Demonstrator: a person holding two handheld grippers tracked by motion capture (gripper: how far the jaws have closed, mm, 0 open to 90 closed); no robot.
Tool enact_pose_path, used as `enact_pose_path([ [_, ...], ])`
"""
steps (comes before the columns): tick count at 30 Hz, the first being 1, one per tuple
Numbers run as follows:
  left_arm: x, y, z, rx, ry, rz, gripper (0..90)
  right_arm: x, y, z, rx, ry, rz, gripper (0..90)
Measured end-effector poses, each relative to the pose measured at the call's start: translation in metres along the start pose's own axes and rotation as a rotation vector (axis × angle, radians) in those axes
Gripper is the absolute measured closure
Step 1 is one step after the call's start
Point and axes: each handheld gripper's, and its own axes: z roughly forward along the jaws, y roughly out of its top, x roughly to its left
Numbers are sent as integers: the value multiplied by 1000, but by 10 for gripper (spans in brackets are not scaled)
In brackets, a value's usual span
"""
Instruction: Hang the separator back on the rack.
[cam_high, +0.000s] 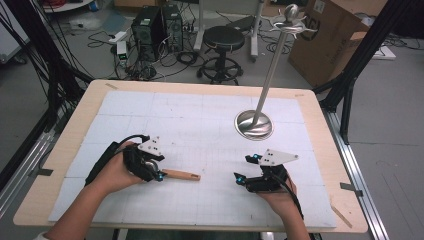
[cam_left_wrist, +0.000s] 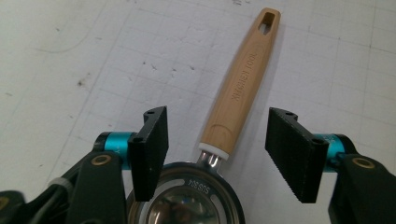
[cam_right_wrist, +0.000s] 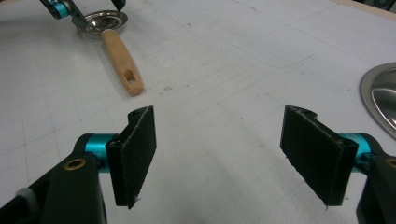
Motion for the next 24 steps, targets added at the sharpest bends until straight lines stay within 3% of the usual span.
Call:
enact_pose_path([
  [17, -1, 23, 19, 250, -22, 102, 544, 1, -1, 1, 13, -2, -9, 265],
  [24, 1, 27, 26, 318, -31, 123, 568, 2, -1, 2, 21, 4, -9, 267],
])
